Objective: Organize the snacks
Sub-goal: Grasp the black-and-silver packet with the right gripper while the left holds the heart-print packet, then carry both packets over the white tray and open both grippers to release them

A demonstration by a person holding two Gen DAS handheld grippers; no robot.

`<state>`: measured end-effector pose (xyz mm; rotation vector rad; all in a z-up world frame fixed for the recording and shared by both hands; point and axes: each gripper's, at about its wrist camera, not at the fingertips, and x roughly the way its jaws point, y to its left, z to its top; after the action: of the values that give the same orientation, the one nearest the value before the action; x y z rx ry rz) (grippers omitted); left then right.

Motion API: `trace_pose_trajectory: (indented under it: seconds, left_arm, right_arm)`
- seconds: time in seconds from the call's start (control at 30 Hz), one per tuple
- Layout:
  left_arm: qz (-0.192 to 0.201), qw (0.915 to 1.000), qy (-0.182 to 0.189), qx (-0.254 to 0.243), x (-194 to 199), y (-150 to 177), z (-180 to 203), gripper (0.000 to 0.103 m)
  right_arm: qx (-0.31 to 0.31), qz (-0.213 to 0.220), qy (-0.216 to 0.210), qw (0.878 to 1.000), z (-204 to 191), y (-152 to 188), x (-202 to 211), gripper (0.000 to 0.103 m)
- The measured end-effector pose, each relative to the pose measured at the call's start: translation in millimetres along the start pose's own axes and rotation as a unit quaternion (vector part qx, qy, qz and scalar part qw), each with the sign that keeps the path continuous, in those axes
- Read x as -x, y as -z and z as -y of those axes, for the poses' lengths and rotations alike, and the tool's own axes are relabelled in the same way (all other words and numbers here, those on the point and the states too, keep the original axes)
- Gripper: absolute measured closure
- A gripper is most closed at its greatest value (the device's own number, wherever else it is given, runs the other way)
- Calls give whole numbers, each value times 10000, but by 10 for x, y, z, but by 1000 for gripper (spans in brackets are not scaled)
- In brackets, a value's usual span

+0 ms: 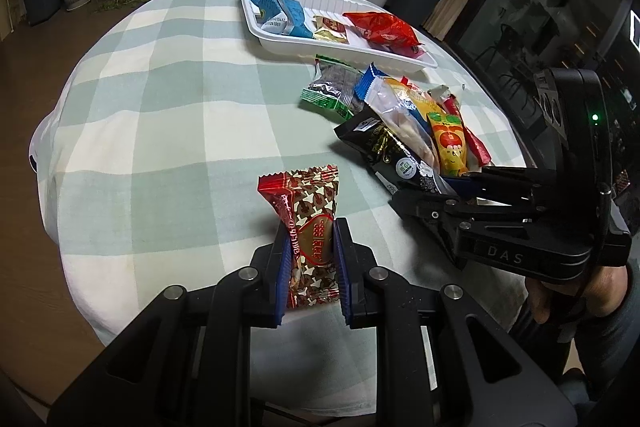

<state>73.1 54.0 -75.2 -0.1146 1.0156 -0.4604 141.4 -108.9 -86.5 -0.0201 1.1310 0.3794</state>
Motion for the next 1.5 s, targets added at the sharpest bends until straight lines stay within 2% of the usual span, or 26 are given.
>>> trace_pose_trajectory:
  seconds: [0.27,0.47,0.57,0.67,0.8,1.0,1.17,1.23,1.3,1.5]
  left_arm:
    - [0,10000,17,8,-24,12,10,85]
    - [81,9999,100,84,4,13,-5,85]
    - [159,9993,278,205,59,4,-42,85]
    - [207,9983,443,329,106,-26,-72,85]
    - [312,9978,462,351,192,-146,-64,85]
    - [521,9980,355,104,327,-550,74,85]
    - [555,9977,388,-16,271,-901,193,85]
    - [551,9977,382,-68,228,-1035,242,85]
    - [577,9977,342,-101,193,-1195,271,85]
    - [647,9974,250,-217,8,-1812,349,85]
  right_arm:
    - [-66,80,-208,9997,-13,41,44,78]
    - [-415,171,-838,9955,-14,78,139,78]
    - [-627,246,-1156,9910,20,84,212,78]
    - [-845,364,-1550,9836,84,90,332,78]
    - [-1105,554,-1967,9726,187,101,521,78]
    - [-1658,933,-2531,9485,557,42,802,78]
    - [-2046,1118,-2964,9262,862,-60,907,78]
    - [-2056,1207,-2958,9250,950,-117,961,78]
    - [-2029,1361,-2779,9290,1044,-208,1027,78]
    - [-1976,1866,-1821,9450,1438,-668,1221,78]
